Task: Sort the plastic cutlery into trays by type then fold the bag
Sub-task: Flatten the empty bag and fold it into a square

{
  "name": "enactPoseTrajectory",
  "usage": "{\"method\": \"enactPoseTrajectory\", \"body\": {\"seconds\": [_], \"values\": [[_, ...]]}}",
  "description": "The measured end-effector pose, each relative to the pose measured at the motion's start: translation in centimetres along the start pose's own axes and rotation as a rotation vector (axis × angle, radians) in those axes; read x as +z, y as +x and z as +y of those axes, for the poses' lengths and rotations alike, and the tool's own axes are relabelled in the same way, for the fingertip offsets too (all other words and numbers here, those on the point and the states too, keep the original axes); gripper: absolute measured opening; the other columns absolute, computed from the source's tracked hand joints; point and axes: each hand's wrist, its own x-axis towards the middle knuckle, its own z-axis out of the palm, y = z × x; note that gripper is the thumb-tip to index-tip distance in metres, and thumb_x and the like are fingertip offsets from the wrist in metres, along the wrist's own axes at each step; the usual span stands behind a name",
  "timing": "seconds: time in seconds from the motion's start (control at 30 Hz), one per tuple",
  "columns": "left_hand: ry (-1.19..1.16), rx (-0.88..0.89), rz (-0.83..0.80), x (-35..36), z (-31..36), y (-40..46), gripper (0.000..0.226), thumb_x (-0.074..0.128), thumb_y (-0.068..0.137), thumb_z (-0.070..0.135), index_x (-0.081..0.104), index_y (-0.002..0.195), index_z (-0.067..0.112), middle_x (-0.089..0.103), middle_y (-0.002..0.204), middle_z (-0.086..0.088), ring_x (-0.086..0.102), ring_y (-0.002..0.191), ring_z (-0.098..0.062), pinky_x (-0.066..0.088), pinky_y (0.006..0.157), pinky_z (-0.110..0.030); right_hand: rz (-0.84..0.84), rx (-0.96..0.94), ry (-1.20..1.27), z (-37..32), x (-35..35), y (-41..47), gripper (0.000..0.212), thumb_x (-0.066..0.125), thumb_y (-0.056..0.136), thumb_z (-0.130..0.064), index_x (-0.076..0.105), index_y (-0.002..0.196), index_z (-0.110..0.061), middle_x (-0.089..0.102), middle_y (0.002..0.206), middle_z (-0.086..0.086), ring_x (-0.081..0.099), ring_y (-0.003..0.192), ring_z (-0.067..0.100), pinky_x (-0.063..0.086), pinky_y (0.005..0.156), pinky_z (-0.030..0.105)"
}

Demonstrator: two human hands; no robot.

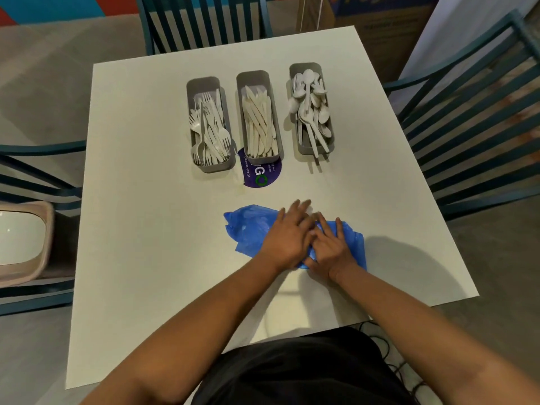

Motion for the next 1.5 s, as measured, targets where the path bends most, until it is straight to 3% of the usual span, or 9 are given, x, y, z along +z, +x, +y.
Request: {"method": "enactPoseTrajectory", "body": {"seconds": [0.1,0.2,0.67,0.8,0.93,1.03,1.17,1.27,1.5], "values": [[0.133,-0.053,-0.204,2.8,-0.6,-1.1,0.068,-0.004,0.09,0.051,0.004,0.151,0.024,-0.004,0.16,-0.002,-0.005,0.148,-0.022,-0.007,0.117,-0.043,-0.009,-0.031,-0.024,0.2,-0.6,0.0,0.076,0.019,0.08,-0.046,0.024,0.147,-0.01,0.018,0.154,-0.001,0.012,0.145,0.024,-0.02,0.109,0.046],[0.129,-0.144,-0.131,3.9,-2.9,-2.4,0.08,-0.018,0.077,0.069,-0.002,0.148,0.037,-0.007,0.16,0.003,-0.008,0.148,-0.02,-0.013,0.114,-0.044,0.005,-0.013,0.028,0.7,-0.1,-0.5,0.059,0.035,0.088,-0.043,0.045,0.137,-0.01,0.046,0.144,0.005,0.039,0.135,0.027,0.0,0.113,0.047],[0.08,-0.438,-0.028,0.7,-8.0,-3.4,0.069,0.018,0.088,0.068,0.004,0.149,0.039,-0.002,0.16,0.008,-0.003,0.148,-0.017,0.016,0.117,-0.043,-0.046,0.267,0.078,5.7,-0.5,-1.2,0.06,0.024,0.088,-0.045,0.042,0.142,-0.023,0.041,0.148,0.002,0.043,0.134,0.03,0.03,0.1,0.067],[-0.014,-0.532,0.075,-1.5,-7.3,-2.0,0.051,0.045,0.095,0.036,0.037,0.143,0.021,0.03,0.153,0.0,0.028,0.14,-0.02,0.036,0.104,-0.039,-0.05,0.282,0.106,5.2,-1.5,-0.6,0.084,-0.003,0.073,-0.056,0.019,0.15,-0.03,0.013,0.159,-0.004,0.014,0.146,0.021,0.012,0.114,0.048],[0.267,-0.274,0.367,-3.4,-6.2,-1.7,0.033,0.045,0.079,0.02,0.072,0.094,0.009,0.069,0.111,-0.009,0.066,0.088,-0.033,0.053,0.063,-0.036,0.031,0.27,0.191,4.8,-2.8,-0.1,0.06,0.03,0.085,-0.042,0.038,0.142,-0.023,0.033,0.15,-0.001,0.033,0.133,0.023,0.03,0.103,0.036],[0.383,-0.125,0.316,-2.5,-5.5,-2.2,0.039,0.039,0.075,0.029,0.073,0.087,0.014,0.07,0.107,-0.009,0.07,0.084,-0.031,0.055,0.064,-0.04,0.035,0.296,0.28,4.5,-3.2,0.5,0.047,0.047,0.091,-0.032,0.044,0.136,-0.022,0.04,0.14,-0.001,0.04,0.124,0.023,0.035,0.099,0.035],[0.331,-0.257,0.085,0.0,-6.0,-3.2,0.063,0.029,0.085,0.055,0.049,0.137,0.022,0.04,0.148,-0.011,0.042,0.133,-0.035,0.02,0.108,-0.059,0.047,0.349,0.427,4.2,-3.4,0.6,0.034,0.051,0.093,-0.03,0.052,0.126,-0.021,0.049,0.128,0.003,0.046,0.115,0.025,0.038,0.094,0.036],[0.231,-0.509,-0.068,0.1,-6.9,-3.6,0.095,0.017,0.07,0.085,-0.005,0.149,0.036,-0.015,0.159,-0.003,-0.013,0.146,-0.029,-0.012,0.108,-0.062,0.026,0.337,0.426,4.2,-3.5,0.6,0.025,0.053,0.092,-0.024,0.055,0.117,-0.02,0.056,0.118,0.004,0.048,0.111,0.025,0.037,0.091,0.035],[0.121,-0.7,-0.173,-2.2,-7.9,-3.4,0.12,0.041,0.06,0.091,-0.016,0.148,0.033,-0.022,0.157,0.002,-0.018,0.145,-0.03,-0.007,0.106,-0.069,-0.063,0.326,0.404,4.3,-3.9,0.8,0.018,0.051,0.094,-0.021,0.06,0.106,-0.012,0.058,0.11,0.007,0.048,0.108,0.024,0.04,0.09,0.034]]}}
